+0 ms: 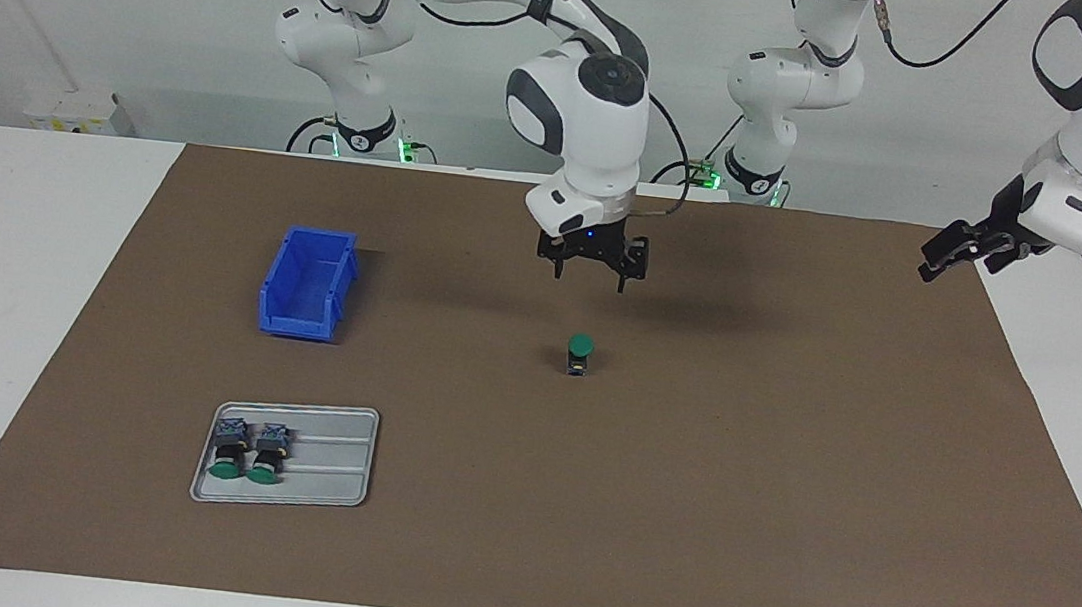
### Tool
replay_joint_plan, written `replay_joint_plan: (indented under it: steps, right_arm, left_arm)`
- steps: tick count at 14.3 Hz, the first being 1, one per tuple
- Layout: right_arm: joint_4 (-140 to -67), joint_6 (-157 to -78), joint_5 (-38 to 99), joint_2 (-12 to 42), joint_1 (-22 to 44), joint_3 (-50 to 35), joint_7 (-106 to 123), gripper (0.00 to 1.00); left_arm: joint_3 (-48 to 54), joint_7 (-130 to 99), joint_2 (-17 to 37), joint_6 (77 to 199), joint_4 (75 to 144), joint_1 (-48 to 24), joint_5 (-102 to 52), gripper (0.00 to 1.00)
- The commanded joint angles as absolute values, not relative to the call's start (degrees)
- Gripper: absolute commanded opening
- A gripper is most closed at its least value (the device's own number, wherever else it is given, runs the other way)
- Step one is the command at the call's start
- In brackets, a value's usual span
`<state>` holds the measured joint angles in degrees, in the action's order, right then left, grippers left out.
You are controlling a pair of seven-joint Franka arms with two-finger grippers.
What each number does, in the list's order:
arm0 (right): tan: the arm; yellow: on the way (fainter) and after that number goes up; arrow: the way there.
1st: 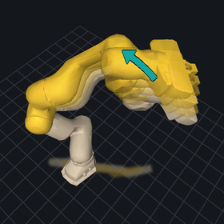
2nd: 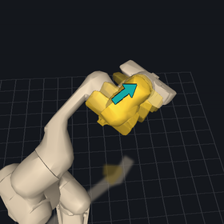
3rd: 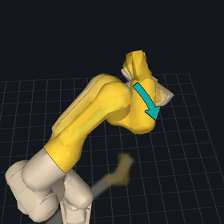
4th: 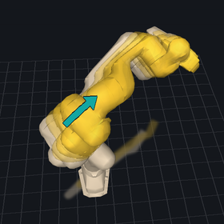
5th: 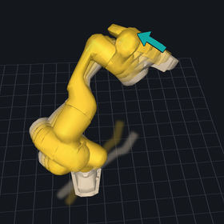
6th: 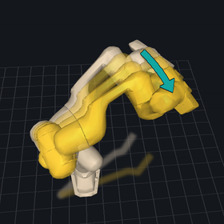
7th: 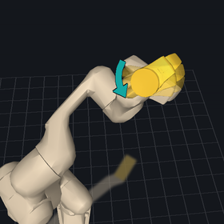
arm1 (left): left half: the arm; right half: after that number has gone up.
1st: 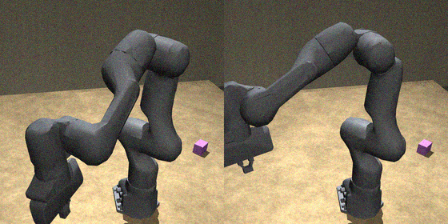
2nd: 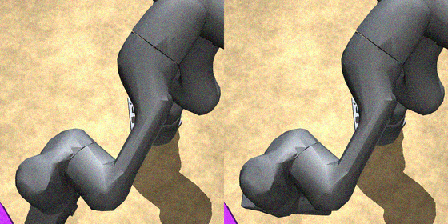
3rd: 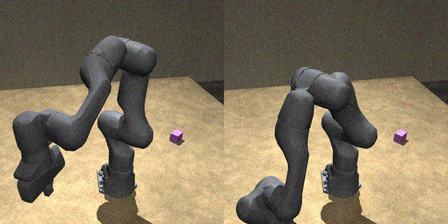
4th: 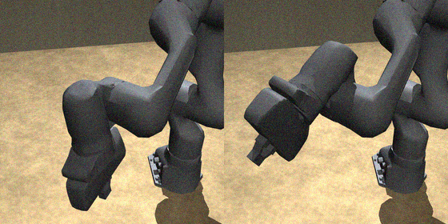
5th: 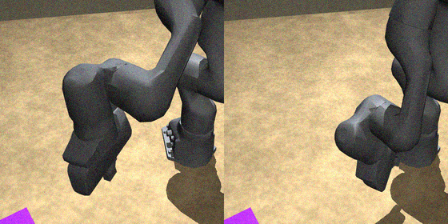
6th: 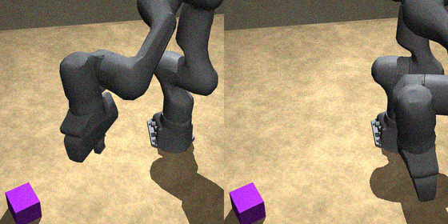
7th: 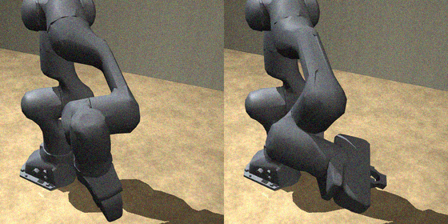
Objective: Place and press button with both arms
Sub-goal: 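Reach the right gripper to the green button and grasp it, then carry the green button with the right gripper over the blue bin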
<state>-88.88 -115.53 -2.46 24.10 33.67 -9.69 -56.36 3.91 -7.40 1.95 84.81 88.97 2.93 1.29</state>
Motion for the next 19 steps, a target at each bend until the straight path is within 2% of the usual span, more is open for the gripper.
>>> replay_joint_plan:
  steps: [1,4,6,8,14,16,18,19]
  right_arm:
    - [-88.6,-119.5,-5.5,27.5,34.1,-9.5,-58.5,1.00]
    - [-88.5,-121.0,-12.2,29.7,33.4,-9.6,-57.7,0.99]
    - [-89.6,-123.0,-12.2,29.8,33.3,-9.6,-57.0,1.00]
    - [-92.9,-128.5,-12.1,29.5,32.3,-9.6,-57.0,1.00]
    - [-94.3,-132.7,-12.2,30.9,31.5,-9.7,-56.2,0.98]
    - [-96.4,-135.2,-12.2,30.8,31.6,-9.7,-55.4,0.89]
    - [-96.7,-135.1,-12.2,30.7,31.6,-9.7,-53.9,0.68]
    - [-96.8,-134.9,-12.2,30.7,31.5,-9.7,-53.9,0.52]
  left_arm:
    - [4.6,-6.9,0.4,85.3,90.9,2.5,1.9,1.00]
    - [4.7,-6.9,0.4,85.3,90.9,2.5,1.8,1.00]
    - [4.8,-6.8,0.4,85.3,90.9,2.3,1.6,1.00]
    - [4.8,-6.8,0.3,85.2,91.0,1.2,1.6,1.00]
    - [4.8,-6.8,0.3,84.5,91.0,0.9,1.5,1.00]
    - [4.8,-7.0,0.3,84.5,91.0,0.8,1.5,1.00]
    - [4.8,-7.0,0.2,84.5,91.0,0.8,1.6,1.00]
    - [4.8,-6.9,0.2,84.5,91.0,0.8,1.6,1.00]
